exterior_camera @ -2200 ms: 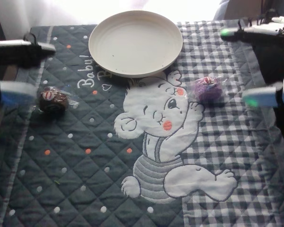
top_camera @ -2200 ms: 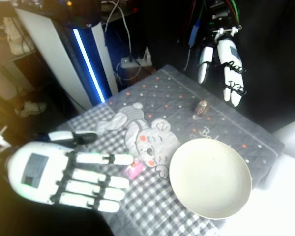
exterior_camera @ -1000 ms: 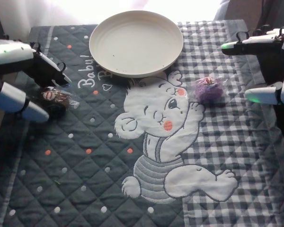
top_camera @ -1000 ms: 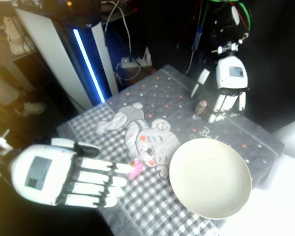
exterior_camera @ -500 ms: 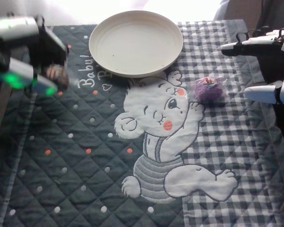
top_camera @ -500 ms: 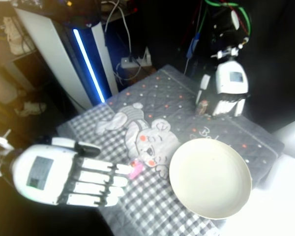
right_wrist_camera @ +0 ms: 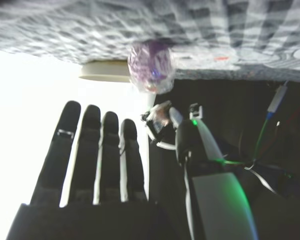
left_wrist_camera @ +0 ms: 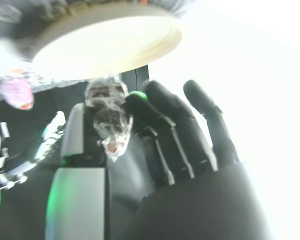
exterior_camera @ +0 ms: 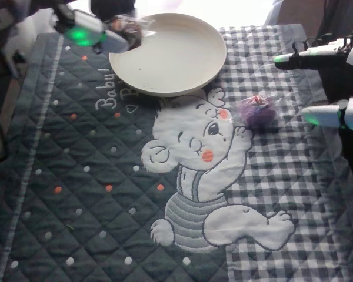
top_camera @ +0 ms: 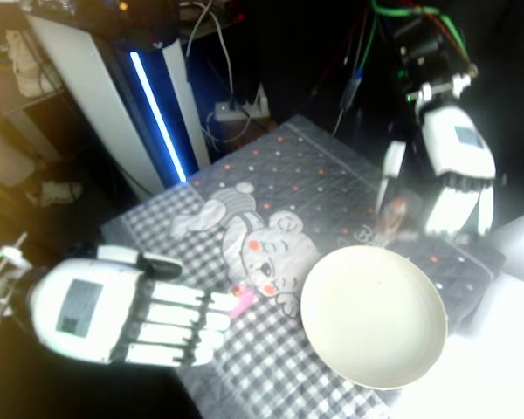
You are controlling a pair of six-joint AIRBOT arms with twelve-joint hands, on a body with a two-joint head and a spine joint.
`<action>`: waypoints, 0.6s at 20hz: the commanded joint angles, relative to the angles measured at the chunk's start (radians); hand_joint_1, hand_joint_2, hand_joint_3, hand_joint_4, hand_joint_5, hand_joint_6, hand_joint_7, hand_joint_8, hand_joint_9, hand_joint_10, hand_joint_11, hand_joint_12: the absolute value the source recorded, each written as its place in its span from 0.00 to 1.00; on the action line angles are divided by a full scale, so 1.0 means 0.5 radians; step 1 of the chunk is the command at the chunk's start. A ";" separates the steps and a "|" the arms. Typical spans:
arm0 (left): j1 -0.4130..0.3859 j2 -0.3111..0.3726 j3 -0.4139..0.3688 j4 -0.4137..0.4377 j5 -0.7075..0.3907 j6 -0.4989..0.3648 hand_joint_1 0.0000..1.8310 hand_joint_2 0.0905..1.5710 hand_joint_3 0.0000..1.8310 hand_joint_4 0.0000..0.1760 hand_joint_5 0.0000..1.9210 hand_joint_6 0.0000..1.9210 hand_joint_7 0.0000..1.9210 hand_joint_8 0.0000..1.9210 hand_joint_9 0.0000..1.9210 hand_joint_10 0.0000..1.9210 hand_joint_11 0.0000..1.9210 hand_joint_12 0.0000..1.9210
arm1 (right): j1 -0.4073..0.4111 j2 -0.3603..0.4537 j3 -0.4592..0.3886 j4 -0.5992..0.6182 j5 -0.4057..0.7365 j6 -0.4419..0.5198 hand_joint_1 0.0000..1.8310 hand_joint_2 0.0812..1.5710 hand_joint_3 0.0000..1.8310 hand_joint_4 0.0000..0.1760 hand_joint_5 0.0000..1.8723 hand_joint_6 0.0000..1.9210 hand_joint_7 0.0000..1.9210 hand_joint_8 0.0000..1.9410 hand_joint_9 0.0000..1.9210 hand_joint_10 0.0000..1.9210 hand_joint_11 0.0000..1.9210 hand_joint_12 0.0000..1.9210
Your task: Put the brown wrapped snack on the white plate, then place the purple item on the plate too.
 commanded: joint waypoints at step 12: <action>0.093 0.166 -0.145 -0.134 -0.250 -0.012 0.40 0.55 0.00 0.51 0.19 0.00 0.16 0.00 0.17 0.00 0.00 0.49 | 0.094 -0.074 0.071 -0.004 0.215 0.122 0.51 0.72 0.00 0.07 0.23 0.01 0.24 0.00 0.25 0.00 0.16 0.26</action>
